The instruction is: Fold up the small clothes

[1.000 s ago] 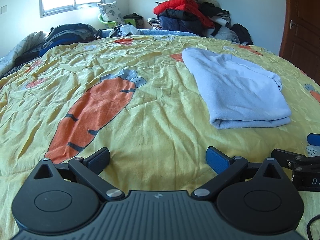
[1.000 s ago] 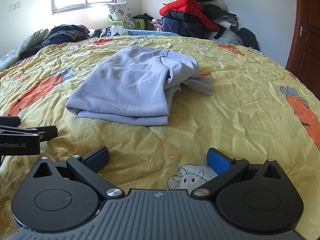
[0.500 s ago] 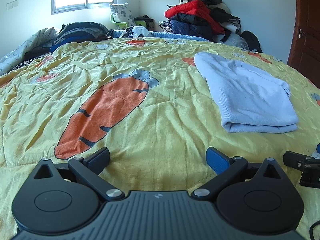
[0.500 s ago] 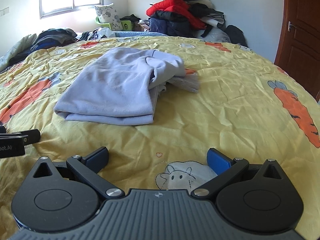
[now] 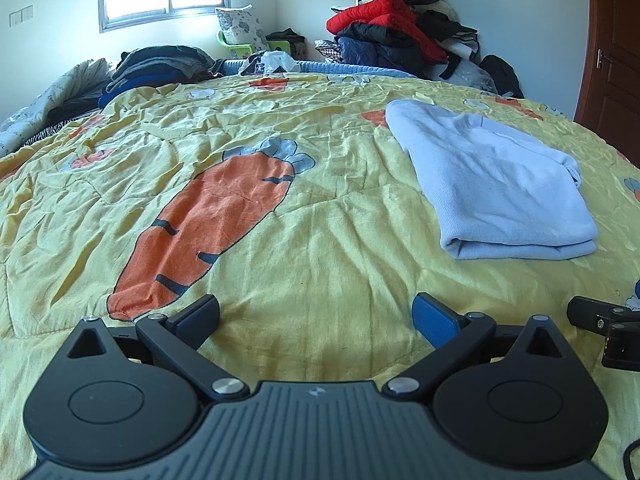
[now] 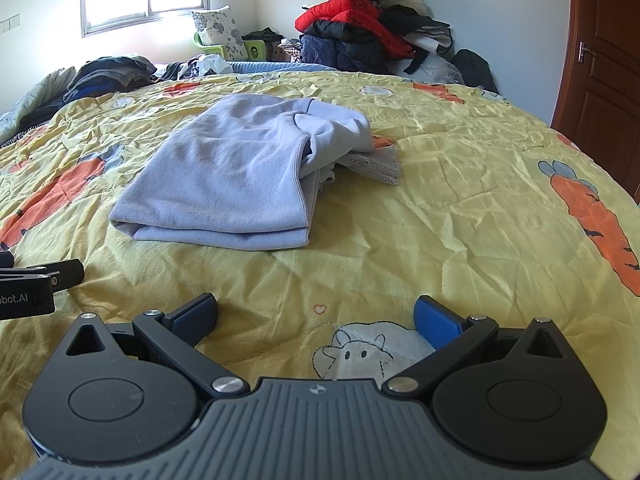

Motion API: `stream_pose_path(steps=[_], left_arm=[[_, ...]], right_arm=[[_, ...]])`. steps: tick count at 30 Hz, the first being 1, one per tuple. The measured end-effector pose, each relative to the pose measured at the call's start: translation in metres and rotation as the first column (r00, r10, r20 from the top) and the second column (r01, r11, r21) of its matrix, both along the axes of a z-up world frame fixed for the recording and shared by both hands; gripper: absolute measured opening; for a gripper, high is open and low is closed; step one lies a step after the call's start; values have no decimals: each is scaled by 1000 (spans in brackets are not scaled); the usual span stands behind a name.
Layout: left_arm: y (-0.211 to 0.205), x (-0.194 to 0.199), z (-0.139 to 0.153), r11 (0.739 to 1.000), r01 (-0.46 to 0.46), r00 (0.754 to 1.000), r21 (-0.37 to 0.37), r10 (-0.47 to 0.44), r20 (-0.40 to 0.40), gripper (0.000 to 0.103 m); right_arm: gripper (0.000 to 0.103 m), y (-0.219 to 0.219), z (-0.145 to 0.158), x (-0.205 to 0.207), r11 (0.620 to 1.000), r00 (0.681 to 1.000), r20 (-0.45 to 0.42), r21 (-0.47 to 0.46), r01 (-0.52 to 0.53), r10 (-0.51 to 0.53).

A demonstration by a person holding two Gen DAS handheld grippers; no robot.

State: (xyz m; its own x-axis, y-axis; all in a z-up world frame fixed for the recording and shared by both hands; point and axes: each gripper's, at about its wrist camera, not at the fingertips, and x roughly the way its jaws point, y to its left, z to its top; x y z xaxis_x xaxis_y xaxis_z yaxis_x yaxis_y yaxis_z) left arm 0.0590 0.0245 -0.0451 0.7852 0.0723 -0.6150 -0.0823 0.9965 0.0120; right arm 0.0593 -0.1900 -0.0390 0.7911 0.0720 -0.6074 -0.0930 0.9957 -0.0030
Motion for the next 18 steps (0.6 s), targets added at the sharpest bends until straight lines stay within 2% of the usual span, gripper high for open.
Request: stream_pose_path(steps=[14, 18], left_arm=[[1, -7, 5, 1000, 16, 1000, -10, -16, -25, 103], [1, -18, 15, 999, 16, 999, -30, -17, -45, 103]], right_arm=[[103, 6, 3, -8, 999, 1000, -2, -22, -30, 29], [103, 5, 15, -30, 999, 1000, 1, 25, -32, 32]])
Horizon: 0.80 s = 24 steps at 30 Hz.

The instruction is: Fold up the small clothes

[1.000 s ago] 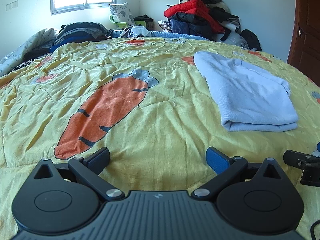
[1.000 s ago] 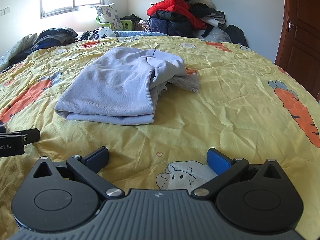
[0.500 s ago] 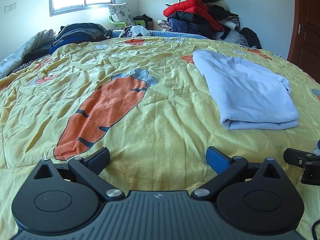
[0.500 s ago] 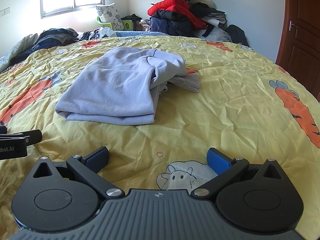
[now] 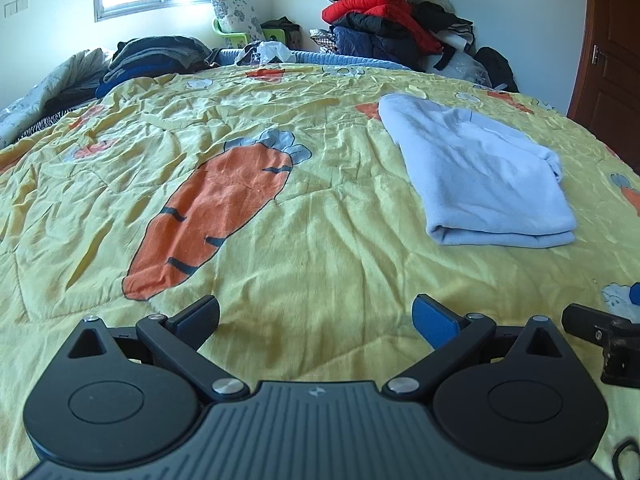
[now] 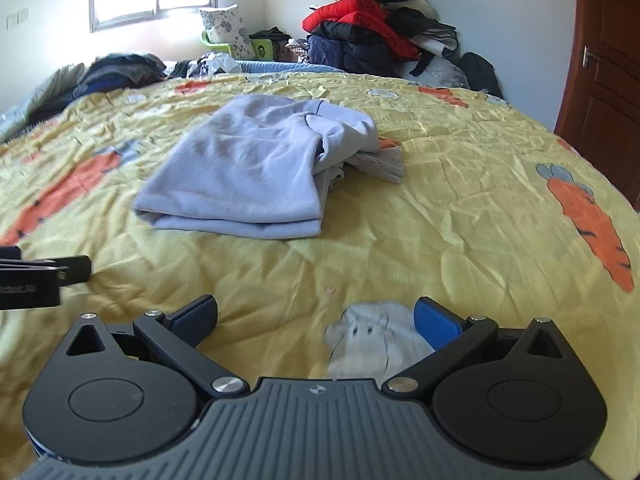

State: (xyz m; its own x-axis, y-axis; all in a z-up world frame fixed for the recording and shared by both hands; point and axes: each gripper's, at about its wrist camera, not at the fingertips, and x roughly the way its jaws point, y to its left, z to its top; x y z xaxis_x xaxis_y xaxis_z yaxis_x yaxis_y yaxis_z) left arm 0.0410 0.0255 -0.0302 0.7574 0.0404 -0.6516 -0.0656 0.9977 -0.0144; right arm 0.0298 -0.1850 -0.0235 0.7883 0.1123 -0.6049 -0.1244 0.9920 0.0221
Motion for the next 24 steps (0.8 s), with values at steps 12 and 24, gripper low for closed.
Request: stream_pose_path(steps=[12, 24], left_arm=[[-18, -18, 14, 998, 53, 999, 22, -53, -2, 103], [-15, -22, 17, 999, 22, 999, 47, -24, 36, 103]], right_arm=[[103, 9, 23, -26, 1000, 1000, -14, -30, -8, 7], [103, 5, 18, -25, 1000, 1000, -29, -12, -11, 11]])
